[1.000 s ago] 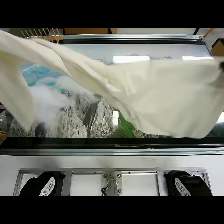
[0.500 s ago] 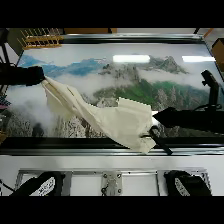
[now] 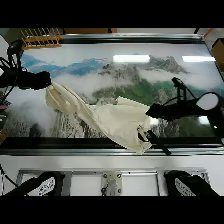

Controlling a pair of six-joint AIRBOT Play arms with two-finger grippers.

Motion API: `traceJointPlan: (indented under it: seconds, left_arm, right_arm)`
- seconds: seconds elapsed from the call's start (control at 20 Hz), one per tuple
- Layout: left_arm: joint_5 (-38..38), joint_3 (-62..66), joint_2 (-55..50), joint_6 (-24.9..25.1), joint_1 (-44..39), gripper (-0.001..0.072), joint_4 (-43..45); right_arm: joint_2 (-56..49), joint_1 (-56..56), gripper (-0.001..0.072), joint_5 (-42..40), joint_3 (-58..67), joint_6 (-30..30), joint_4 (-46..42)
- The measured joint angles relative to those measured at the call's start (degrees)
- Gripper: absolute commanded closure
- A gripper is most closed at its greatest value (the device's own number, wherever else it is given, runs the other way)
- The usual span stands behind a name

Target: Fold the clothes and pants, and hang the long-sleeved shirts on hangers.

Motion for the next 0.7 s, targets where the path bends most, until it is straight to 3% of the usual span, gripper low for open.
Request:
traceJointPlan:
  seconds: [0.15, 0.25, 0.3, 0.35, 0.4, 0.7]
  left_arm:
    - [0.2, 0.0, -0.2, 0.0, 0.0, 0.0691, 0.0]
    - [0.2, 0.0, -0.2, 0.0, 0.0, 0.0691, 0.0]
    - [0.2, 0.0, -0.2, 0.0, 0.0, 0.0691, 0.0]
    - [0.2, 0.0, -0.2, 0.0, 0.0, 0.0691, 0.0]
    - [0.2, 0.0, -0.2, 0.0, 0.0, 0.0692, 0.0]
    - [-0.2, 8.4, 1.4, 0.0, 0.9, 0.0691, 1.2]
  right_arm:
    - [-6.8, 1.2, 0.0071, -5.0, 0.0, -1.0, 0.0]
    - [-10.0, 1.7, 0.0275, -7.9, -0.1, -2.2, 1.4]
    - [-11.4, 2.1, 0.0285, -9.1, -0.1, -3.4, 2.8]
    - [-12.5, 2.5, 0.0434, -10.1, -0.1, -4.9, 4.3]
    - [-13.2, 2.9, 0.0705, -10.9, 0.0, -6.1, 5.8]
    - [-9.7, 0.7, 0.0698, -10.0, 10.0, -11.2, 8.5]
